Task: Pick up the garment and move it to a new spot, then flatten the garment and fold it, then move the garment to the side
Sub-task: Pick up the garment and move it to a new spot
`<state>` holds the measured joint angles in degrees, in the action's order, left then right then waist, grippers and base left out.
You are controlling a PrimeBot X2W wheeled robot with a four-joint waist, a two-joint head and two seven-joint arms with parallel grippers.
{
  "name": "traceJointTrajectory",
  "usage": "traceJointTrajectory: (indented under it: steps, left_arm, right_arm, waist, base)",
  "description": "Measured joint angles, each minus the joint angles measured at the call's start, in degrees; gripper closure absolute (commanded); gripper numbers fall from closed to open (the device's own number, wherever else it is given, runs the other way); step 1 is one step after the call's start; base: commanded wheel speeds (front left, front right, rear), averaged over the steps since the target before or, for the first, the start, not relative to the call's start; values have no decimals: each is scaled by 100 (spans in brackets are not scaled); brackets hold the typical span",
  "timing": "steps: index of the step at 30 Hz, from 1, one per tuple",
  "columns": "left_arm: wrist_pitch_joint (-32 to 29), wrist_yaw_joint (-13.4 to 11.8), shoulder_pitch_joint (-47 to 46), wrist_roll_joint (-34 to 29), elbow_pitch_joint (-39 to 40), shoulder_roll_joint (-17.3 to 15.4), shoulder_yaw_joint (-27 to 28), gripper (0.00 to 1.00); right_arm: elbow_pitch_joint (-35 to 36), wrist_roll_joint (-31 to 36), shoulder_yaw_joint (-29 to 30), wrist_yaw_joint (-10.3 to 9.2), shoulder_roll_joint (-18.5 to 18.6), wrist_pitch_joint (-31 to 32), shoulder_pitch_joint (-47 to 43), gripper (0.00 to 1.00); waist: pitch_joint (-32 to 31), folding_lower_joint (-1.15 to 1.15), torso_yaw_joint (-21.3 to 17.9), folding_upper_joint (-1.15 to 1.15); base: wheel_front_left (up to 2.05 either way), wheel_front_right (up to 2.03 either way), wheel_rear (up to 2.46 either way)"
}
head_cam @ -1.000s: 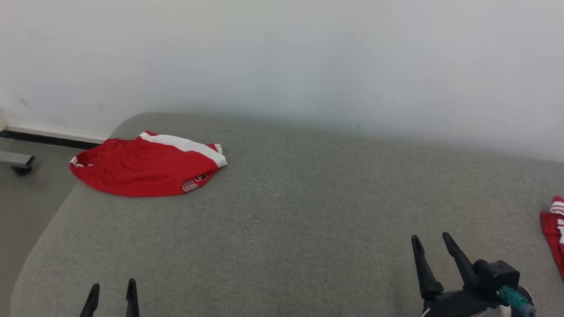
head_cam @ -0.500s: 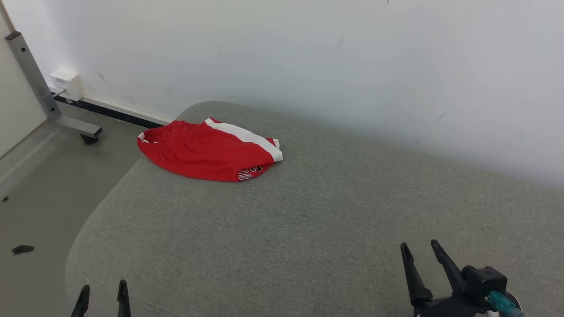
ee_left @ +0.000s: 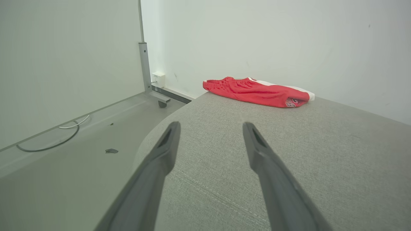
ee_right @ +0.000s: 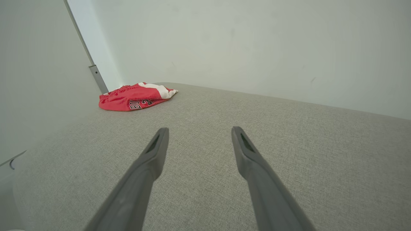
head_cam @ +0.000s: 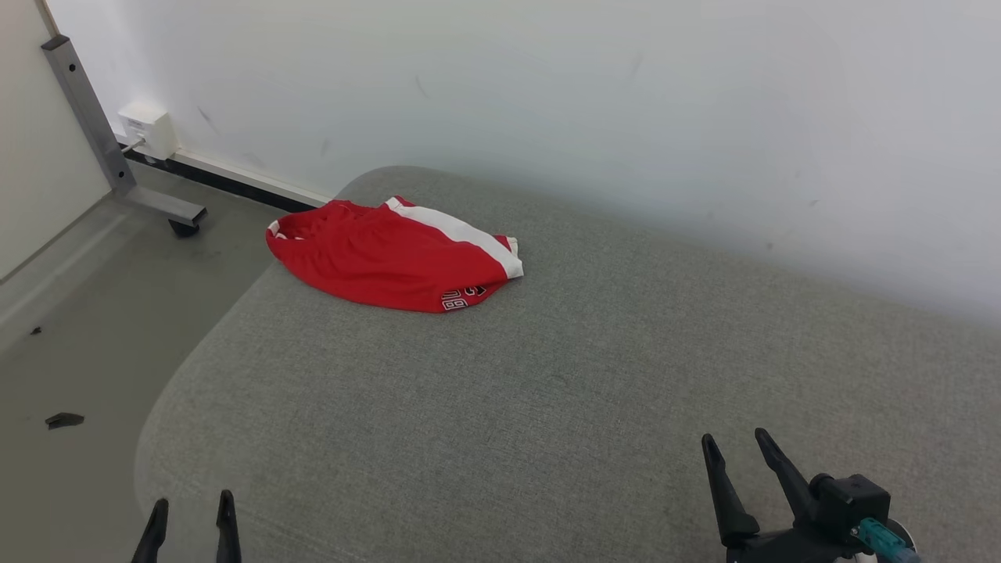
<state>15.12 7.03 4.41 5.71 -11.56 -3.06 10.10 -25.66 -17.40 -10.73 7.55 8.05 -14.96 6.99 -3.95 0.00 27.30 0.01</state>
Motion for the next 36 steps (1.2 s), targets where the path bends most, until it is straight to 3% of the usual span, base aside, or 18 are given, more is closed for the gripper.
traceJointTrajectory:
  steps: [5, 14, 21, 27, 31, 36]
  left_arm:
    - [-257, 1, -632, 90, -394, -120, -62, 0]
    - [-1120, 0, -2930, 706, -1313, -479, 153, 0]
    - [-2341, -115, -4513, 1566, -2035, -743, 655, 0]
    - [-3695, -678, -5363, 2338, -2380, -970, 1291, 0]
    - [-4519, -1226, -5716, 2662, -2268, -1182, 1618, 0]
    - [-5122, -1890, -5779, 2648, -1800, -1458, 1803, 0]
  right_arm:
    - [101, 34, -3, 0, 9, -2, -24, 0]
    - [582, 258, -346, 0, 218, 105, 515, 0]
    - [1083, 360, -808, 0, 497, 288, 1260, 0]
    - [1483, 380, -1117, 0, 520, 311, 1756, 0]
    - [1728, 381, -1198, 0, 488, 276, 1917, 0]
    - [1889, 391, -1221, 0, 430, 215, 1980, 0]
  waist:
    - [148, 0, -11, 0]
    - [837, 0, -221, 0]
    - [1574, 1, -661, 0]
    - [2224, 2, -1172, 1]
    - [2629, 2, -1565, 1]
    - [3093, 3, -2058, 1]
  base:
    - [0, 0, 0]
    - [0, 0, 0]
    - [0, 0, 0]
    - [0, 0, 0]
    - [0, 0, 0]
    - [0, 0, 0]
